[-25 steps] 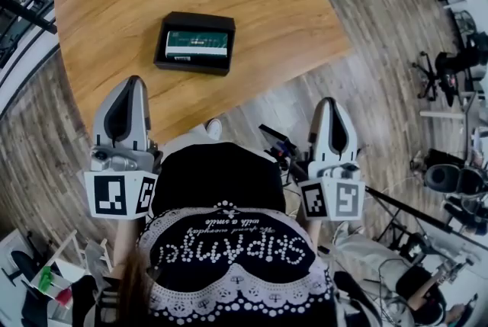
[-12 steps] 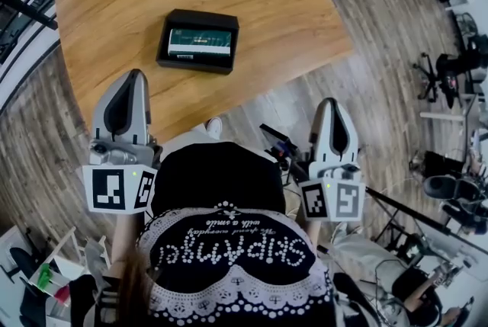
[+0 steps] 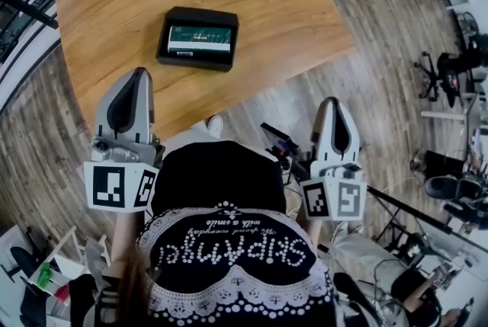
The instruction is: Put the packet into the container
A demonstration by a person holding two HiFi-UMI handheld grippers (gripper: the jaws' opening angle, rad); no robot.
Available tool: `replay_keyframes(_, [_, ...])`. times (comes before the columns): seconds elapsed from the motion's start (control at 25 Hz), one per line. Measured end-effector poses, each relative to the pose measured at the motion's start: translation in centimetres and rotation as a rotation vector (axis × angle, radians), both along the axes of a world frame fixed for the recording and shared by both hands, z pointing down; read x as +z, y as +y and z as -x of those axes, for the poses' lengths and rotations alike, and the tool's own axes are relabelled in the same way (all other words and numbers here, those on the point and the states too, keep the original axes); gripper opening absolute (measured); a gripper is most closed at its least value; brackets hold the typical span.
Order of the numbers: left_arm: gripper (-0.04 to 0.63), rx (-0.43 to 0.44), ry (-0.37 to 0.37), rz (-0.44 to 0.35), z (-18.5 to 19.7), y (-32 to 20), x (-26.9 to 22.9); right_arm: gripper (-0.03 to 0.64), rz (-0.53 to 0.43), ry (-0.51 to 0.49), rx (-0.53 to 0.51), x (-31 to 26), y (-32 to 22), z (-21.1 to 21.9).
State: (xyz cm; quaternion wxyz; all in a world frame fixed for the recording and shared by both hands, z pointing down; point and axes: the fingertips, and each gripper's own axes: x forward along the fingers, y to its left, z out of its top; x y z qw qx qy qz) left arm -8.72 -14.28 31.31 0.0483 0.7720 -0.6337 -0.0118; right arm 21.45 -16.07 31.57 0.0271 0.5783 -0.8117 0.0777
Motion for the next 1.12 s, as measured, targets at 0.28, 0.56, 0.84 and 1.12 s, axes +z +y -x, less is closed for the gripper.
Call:
replay_keyframes(0.28, [0.031,-0.002,0.035,0.015,0.2,0.0,0.3,0.038,0.013,0.007,0.001,0.3,0.2,0.2])
replay_keyframes(0.56, [0.031,0.005,0.045,0.040,0.2,0.2,1.0,0.038,0.013,0.011,-0.003,0.5,0.0,0.3])
replay_keyframes(0.84, [0.031,0.012,0.044,0.040,0.1,0.1,0.8,0.037,0.018,0.020,-0.007,0.4,-0.2,0.4])
replay_keyframes(1.12, [0.032,0.038,0.037,0.050,-0.4,0.2,1.1,0.037,0.019,0.021,-0.007,0.6,0.0,0.4])
